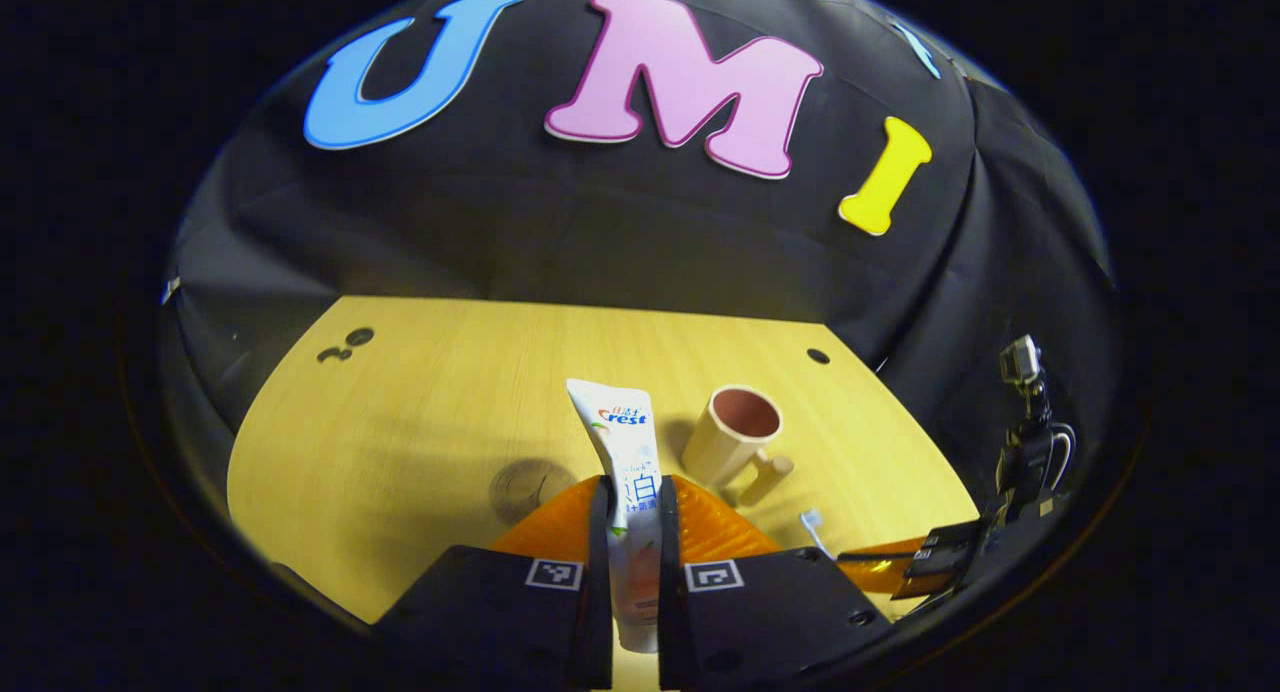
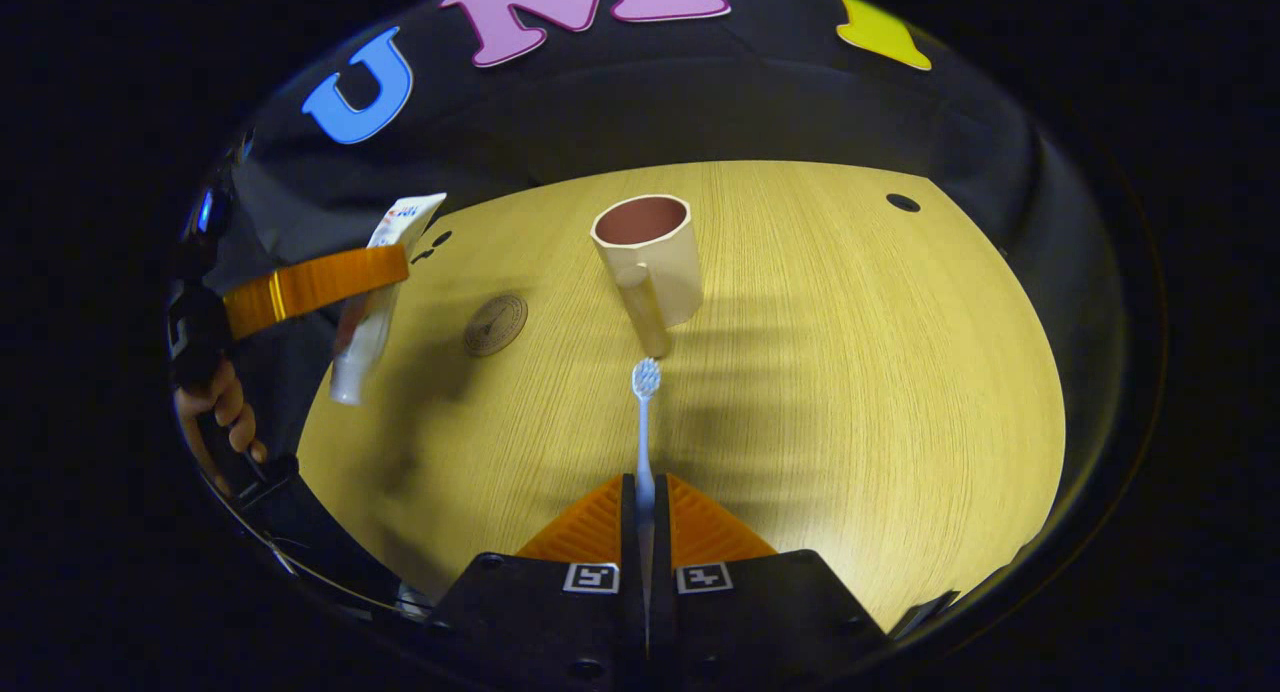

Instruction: Put the toothbrush and toothpaste on the desktop into the cup, then pick up the cup and place it on the coaster on the desktop.

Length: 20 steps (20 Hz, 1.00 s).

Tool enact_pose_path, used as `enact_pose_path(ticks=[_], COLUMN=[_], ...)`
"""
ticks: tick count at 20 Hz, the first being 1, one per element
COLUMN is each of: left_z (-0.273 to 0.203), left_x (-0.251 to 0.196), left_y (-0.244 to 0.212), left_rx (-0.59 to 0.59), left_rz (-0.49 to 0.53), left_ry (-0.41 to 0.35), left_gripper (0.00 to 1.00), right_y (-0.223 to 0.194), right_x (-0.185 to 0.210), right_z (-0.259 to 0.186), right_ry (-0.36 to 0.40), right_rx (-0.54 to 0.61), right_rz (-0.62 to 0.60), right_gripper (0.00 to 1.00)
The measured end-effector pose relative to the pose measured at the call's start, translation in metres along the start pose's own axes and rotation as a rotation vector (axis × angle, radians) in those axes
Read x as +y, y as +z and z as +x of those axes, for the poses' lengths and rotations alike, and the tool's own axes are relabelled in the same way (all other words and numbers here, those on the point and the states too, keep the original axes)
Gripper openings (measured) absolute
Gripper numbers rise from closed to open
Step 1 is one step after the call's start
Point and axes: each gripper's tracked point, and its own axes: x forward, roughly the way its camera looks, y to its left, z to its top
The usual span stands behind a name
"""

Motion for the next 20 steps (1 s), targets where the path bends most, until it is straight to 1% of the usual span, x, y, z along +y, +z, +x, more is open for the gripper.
enact_pose_path(ticks=[7,11,13,15,18,20], left_z=[0.054,0.084,0.101,0.118,0.142,0.151], left_x=[-0.063,-0.079,-0.082,-0.083,-0.088,-0.088], left_y=[0.068,0.101,0.113,0.115,0.107,0.099], left_rx=[-0.142,-0.224,-0.264,-0.282,-0.295,-0.301], left_rz=[0.049,0.058,0.059,0.052,-0.007,-0.03], left_ry=[-0.079,-0.11,-0.123,-0.133,-0.17,-0.178], left_gripper=[0.23,0.23,0.23,0.23,0.23,0.23], right_y=[0.011,0.023,0.026,0.029,0.032,0.032], right_x=[-0.037,-0.052,-0.06,-0.065,-0.07,-0.076], right_z=[-0.016,-0.027,-0.03,-0.032,-0.032,-0.027], right_ry=[0.034,0.055,0.053,0.056,0.059,0.048], right_rx=[0.005,-0.017,-0.023,-0.025,-0.036,-0.043], right_rz=[0.052,0.082,0.077,0.081,0.109,0.108], right_gripper=[0.06,0.06,0.06,0.06,0.06,0.06])
